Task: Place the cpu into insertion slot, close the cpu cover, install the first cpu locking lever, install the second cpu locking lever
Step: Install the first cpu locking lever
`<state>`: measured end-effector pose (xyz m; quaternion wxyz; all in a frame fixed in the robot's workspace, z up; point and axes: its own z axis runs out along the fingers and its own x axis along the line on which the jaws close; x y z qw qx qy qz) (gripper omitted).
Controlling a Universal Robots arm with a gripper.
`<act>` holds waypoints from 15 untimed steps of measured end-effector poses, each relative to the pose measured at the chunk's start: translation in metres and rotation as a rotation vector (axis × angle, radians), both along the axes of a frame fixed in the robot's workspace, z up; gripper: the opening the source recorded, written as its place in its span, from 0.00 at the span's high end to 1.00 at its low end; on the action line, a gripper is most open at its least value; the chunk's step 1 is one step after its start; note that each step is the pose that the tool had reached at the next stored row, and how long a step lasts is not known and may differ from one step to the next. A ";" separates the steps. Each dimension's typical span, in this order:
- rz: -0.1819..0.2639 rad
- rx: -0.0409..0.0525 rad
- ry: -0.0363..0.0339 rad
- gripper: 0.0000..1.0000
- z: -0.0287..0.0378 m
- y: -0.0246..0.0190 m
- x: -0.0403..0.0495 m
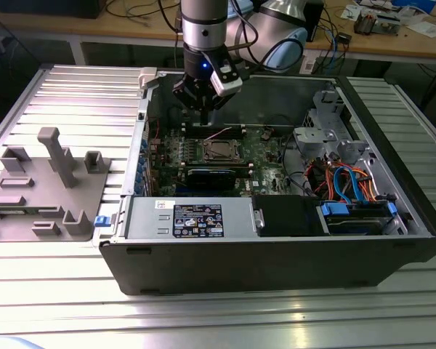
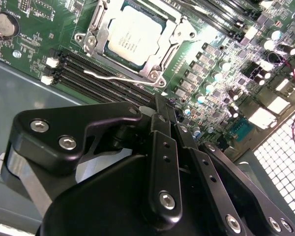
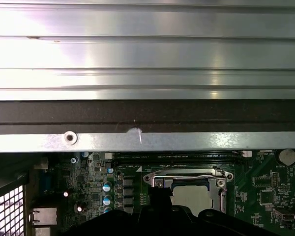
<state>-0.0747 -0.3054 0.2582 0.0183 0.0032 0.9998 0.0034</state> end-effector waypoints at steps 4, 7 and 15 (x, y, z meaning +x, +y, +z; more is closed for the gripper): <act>0.000 0.0071 0.0003 0.89 -0.0004 -0.0002 0.0000; 0.000 0.0094 0.0002 0.89 -0.0072 -0.0002 0.0011; -0.008 0.0332 0.0011 0.89 -0.0125 0.0001 0.0074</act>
